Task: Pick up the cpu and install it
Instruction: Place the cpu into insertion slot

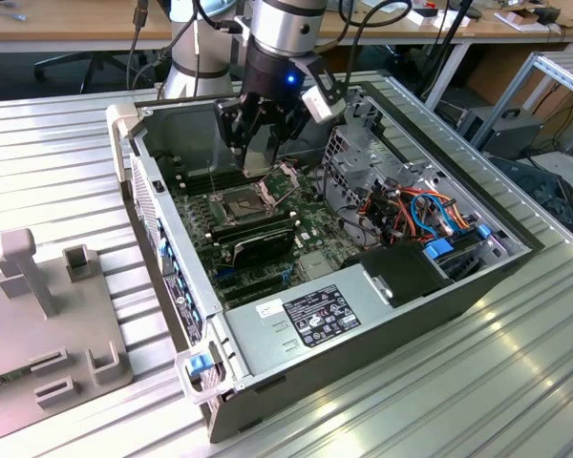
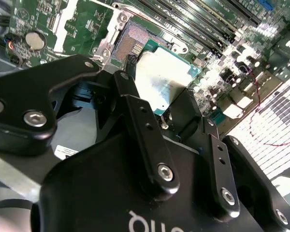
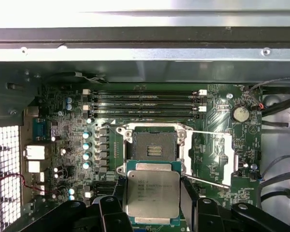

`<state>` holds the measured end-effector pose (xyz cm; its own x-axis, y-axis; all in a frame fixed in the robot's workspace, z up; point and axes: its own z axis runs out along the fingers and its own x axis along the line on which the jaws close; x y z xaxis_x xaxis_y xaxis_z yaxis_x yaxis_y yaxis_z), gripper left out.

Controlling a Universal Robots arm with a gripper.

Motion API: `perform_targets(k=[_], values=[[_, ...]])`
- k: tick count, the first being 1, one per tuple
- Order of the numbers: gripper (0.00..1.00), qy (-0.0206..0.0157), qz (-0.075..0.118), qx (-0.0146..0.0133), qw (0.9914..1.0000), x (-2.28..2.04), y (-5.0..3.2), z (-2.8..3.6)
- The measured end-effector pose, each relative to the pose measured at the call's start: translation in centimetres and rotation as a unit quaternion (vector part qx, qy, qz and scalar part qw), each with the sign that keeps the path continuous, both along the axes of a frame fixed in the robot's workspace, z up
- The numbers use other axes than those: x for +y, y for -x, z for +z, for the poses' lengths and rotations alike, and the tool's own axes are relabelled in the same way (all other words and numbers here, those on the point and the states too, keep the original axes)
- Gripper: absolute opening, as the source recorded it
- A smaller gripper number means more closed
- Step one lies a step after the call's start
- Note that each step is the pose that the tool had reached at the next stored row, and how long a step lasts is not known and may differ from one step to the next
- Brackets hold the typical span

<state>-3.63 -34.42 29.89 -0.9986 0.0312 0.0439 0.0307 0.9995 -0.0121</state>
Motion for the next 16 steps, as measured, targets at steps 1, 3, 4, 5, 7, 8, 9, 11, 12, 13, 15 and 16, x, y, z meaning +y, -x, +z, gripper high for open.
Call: perform_targets(k=[1,3,4,5,7,8,9,11,12,13,15,16], values=[[0.53,0.0,-0.008,0.0,0.99997,0.0,0.0,-0.01],[0.53,0.0,-0.025,0.0,0.99968,0.0,0.0,-0.04],[0.53,0.0,-0.038,0.0,0.99926,0.0,0.0,-0.06],[0.53,0.0,-0.052,0.0,0.99863,0.0,0.0,-0.08],[0.53,0.0,-0.068,0.0,0.99766,0.0,0.0,-0.1],[0.53,0.0,-0.075,0.0,0.99721,0.0,0.0,-0.1],[0.53,0.0,-0.082,0.0,0.99664,0.0,0.0,-0.11],[0.53,0.0,-0.099,0.0,0.99509,0.0,0.0,-0.14],[0.53,0.0,-0.112,0.0,0.99366,0.0,0.0,-0.16],[0.53,0.0,-0.123,0.0,0.99238,0.0,0.0,-0.17],[0.53,0.0,-0.143,0.0,0.98972,0.0,0.0,-0.19],[0.53,0.0,-0.153,0.0,0.98818,0.0,0.0,-0.21]])
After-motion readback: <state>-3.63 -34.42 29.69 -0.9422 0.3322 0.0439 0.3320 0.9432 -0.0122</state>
